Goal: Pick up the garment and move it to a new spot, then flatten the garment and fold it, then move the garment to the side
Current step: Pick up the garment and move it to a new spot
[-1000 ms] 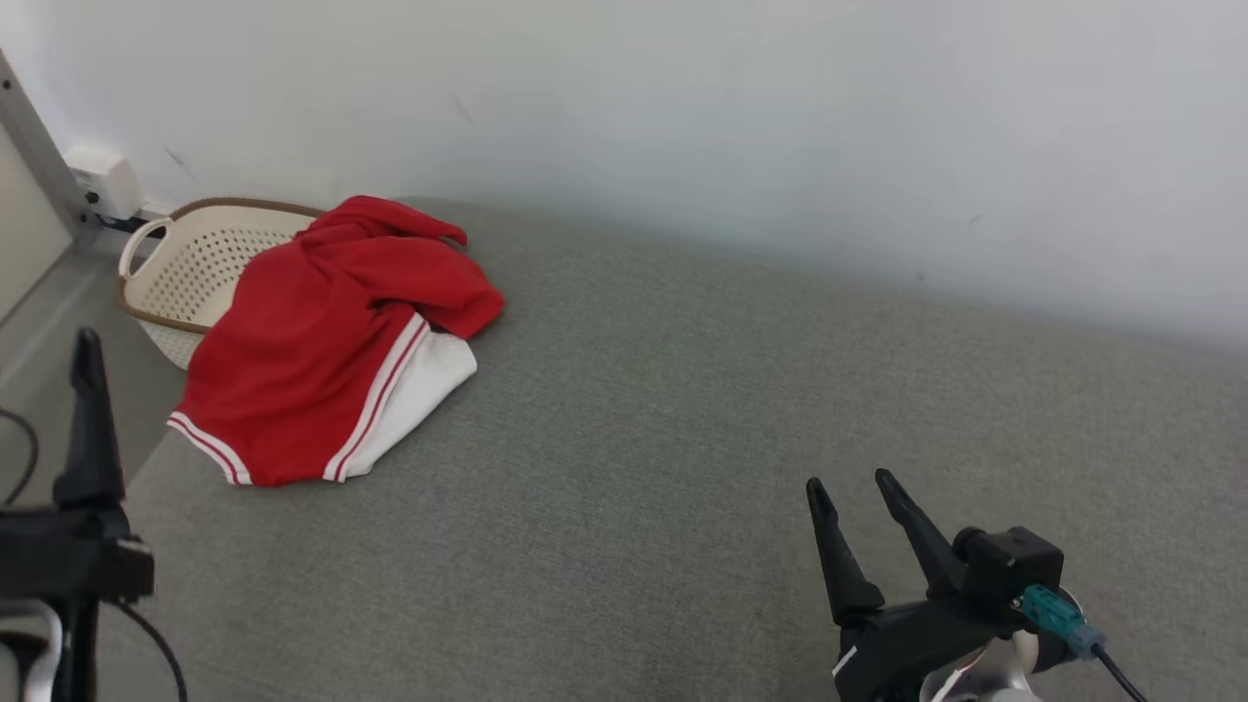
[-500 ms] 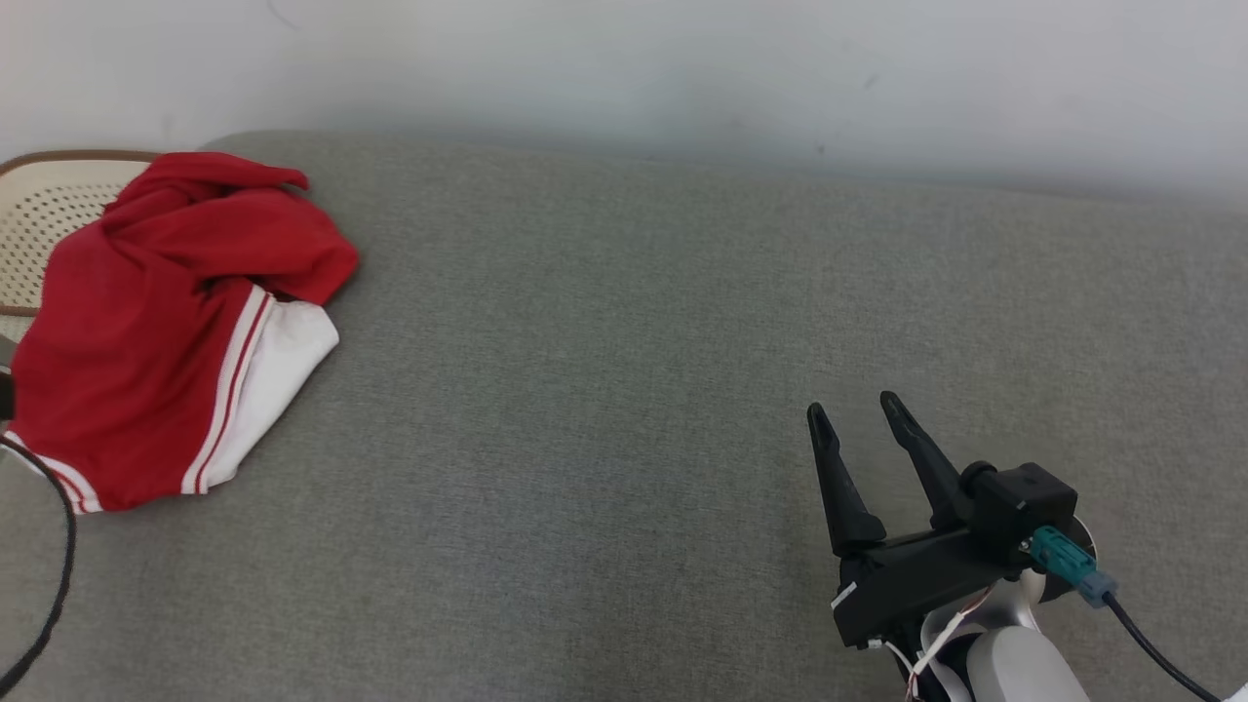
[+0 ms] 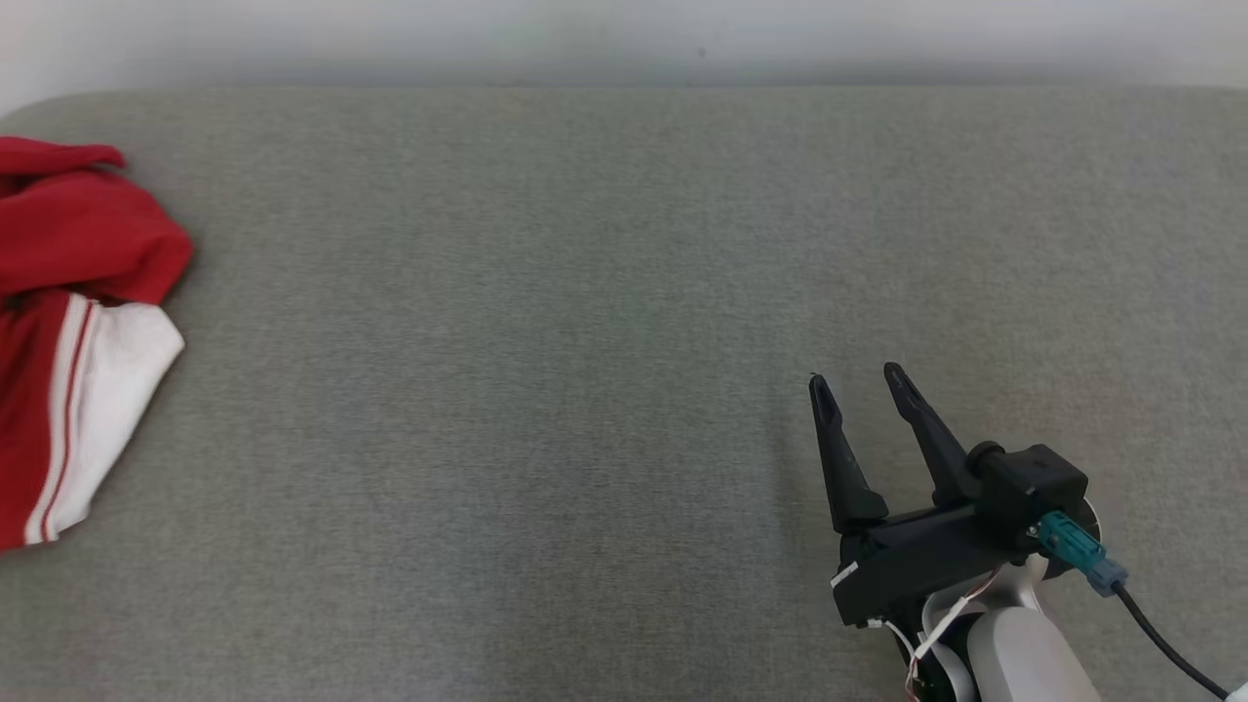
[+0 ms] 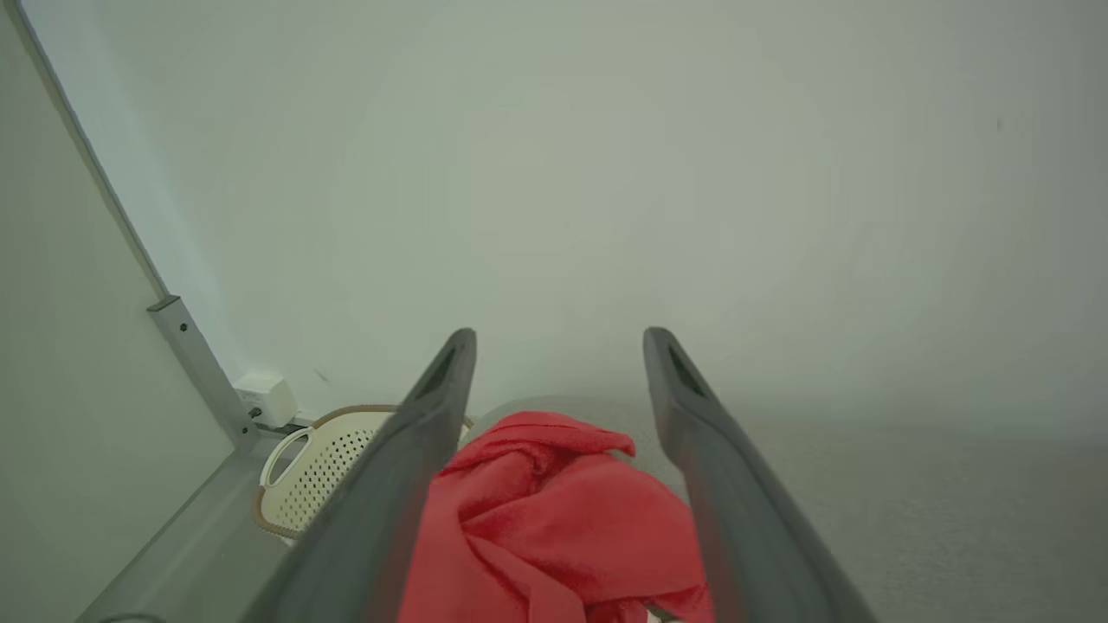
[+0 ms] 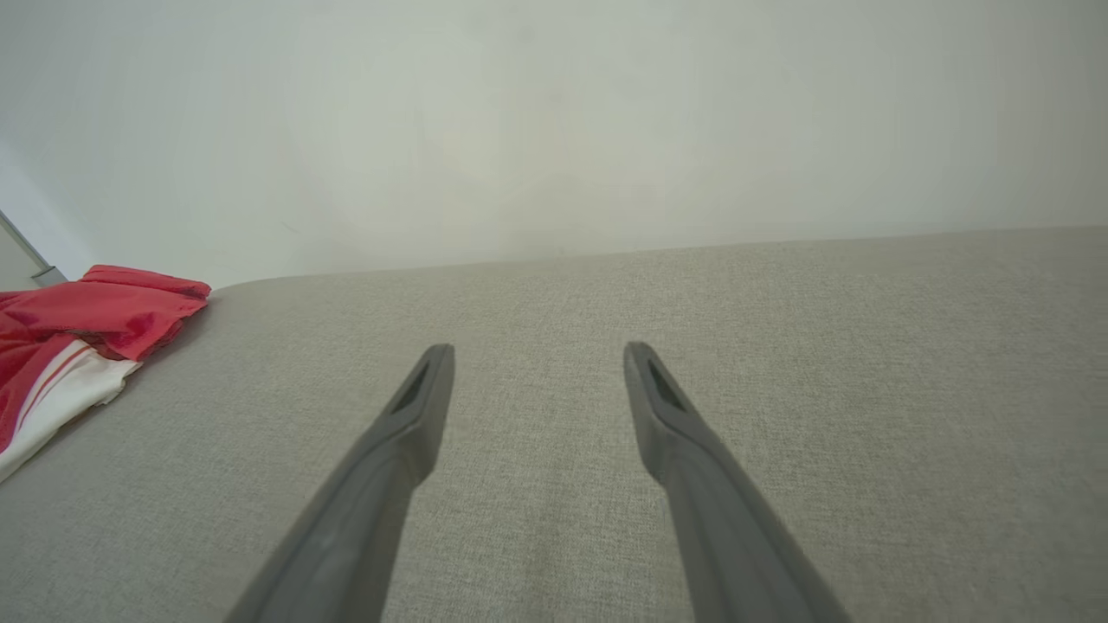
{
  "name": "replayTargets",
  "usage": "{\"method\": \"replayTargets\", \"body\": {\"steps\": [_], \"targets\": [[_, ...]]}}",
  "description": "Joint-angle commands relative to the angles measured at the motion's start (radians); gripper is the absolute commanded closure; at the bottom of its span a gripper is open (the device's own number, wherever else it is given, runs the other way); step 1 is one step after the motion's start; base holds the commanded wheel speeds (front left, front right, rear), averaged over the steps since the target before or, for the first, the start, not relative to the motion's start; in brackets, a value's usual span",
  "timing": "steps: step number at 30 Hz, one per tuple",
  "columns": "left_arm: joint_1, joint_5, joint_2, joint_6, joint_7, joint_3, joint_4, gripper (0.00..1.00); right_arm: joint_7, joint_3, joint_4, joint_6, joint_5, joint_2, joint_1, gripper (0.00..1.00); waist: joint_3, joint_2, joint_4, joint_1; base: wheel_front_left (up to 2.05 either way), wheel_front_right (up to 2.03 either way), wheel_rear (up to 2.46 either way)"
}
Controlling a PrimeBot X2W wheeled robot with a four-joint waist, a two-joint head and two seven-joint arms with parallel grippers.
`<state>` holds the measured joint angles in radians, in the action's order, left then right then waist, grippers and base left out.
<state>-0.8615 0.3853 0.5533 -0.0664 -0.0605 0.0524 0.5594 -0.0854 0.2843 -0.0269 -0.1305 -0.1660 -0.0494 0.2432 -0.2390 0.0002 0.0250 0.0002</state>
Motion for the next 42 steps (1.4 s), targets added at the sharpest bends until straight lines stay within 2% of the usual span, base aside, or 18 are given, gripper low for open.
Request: {"method": "replayTargets", "body": {"steps": [1,10,17,28,29,30,31,42], "targets": [[-0.02,-0.003,0.02,-0.006,0.007,-0.004,0.037,0.0,-0.006,0.002,0.001,0.0,-0.003,-0.001,0.013,0.0,-0.037,-0.0002,-0.04,-0.0002,0.0,0.0,0.0],[-0.094,0.014,0.074,-0.046,0.086,-0.05,0.251,0.0,-0.01,0.004,0.001,0.0,-0.012,-0.001,0.028,0.0,-0.083,-0.0002,-0.079,-0.0002,0.0,0.0,0.0],[-0.121,0.021,0.092,-0.056,0.126,-0.085,0.379,0.0,-0.015,0.007,0.0,0.0,-0.008,-0.001,0.037,0.0,-0.108,-0.0002,-0.096,-0.0002,0.0,0.0,0.0],[-0.138,0.037,0.088,-0.061,0.16,-0.133,0.566,0.0,-0.009,0.009,0.001,0.0,0.005,-0.001,0.048,0.0,-0.127,-0.0002,-0.112,-0.0002,0.0,0.0,0.0],[-0.141,0.035,0.087,-0.061,0.159,-0.137,0.578,0.07,-0.008,0.01,0.001,0.0,0.006,-0.001,0.048,0.0,-0.126,-0.0002,-0.112,-0.0002,0.0,0.0,0.0],[-0.145,0.028,0.091,-0.055,0.14,-0.142,0.583,0.84,-0.007,0.01,0.002,0.0,0.008,-0.001,0.047,0.0,-0.126,-0.0002,-0.112,-0.0002,0.0,0.0,0.0],[-0.147,0.021,0.092,-0.054,0.129,-0.148,0.59,1.0,-0.006,0.009,0.003,0.0,0.008,-0.001,0.047,0.0,-0.125,-0.0002,-0.111,-0.0002,0.0,0.0,0.0],[-0.21,-0.004,0.106,-0.06,-0.065,-0.197,0.581,1.0,-0.019,0.01,-0.02,0.0,-0.01,-0.001,0.032,0.0,-0.058,-0.0002,-0.081,-0.0002,0.0,0.0,0.0]]}}
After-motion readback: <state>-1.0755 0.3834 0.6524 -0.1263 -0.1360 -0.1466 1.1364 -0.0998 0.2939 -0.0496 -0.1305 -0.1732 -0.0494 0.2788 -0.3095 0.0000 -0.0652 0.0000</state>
